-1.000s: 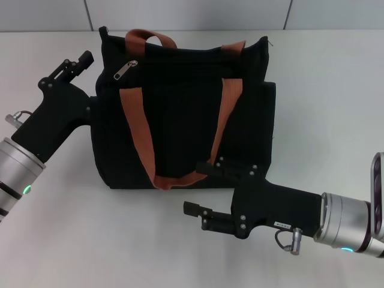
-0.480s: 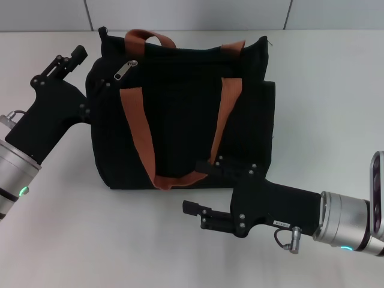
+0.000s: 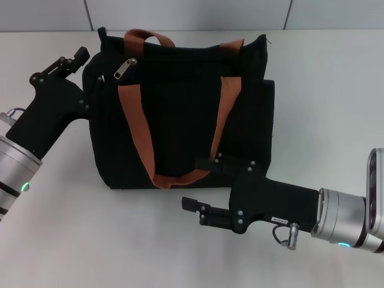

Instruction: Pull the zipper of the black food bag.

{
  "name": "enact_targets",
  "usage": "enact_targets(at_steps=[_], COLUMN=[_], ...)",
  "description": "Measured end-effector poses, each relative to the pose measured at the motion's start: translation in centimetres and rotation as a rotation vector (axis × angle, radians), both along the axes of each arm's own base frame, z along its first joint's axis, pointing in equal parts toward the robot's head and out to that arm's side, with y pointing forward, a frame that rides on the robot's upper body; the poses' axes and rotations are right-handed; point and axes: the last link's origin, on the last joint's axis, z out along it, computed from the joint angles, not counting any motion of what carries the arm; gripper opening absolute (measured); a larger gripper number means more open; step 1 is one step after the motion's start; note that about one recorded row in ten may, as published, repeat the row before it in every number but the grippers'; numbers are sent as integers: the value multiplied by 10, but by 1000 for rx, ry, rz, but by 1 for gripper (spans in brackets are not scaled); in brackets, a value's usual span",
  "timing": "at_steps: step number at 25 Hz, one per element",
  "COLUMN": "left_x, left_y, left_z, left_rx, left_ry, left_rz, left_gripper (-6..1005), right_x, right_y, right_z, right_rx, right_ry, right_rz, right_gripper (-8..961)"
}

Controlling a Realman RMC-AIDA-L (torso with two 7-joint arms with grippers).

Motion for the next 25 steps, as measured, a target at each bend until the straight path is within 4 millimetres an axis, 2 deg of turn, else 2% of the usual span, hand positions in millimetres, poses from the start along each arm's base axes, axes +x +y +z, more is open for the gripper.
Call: enact_targets(at_steps=[12, 25], left_x=[1, 6], left_y=[0, -4], left_z=[-3, -2], left_rx=[-2, 7], left_ry=[12, 10], left_rz=[1, -45], left_gripper=[41, 25], right_x=[0, -3], right_y=[2, -2], right_z=[0, 4], right_rx=[8, 3], right_ry=[-3, 37], right_rz=[-6, 11], right_gripper=[726, 725])
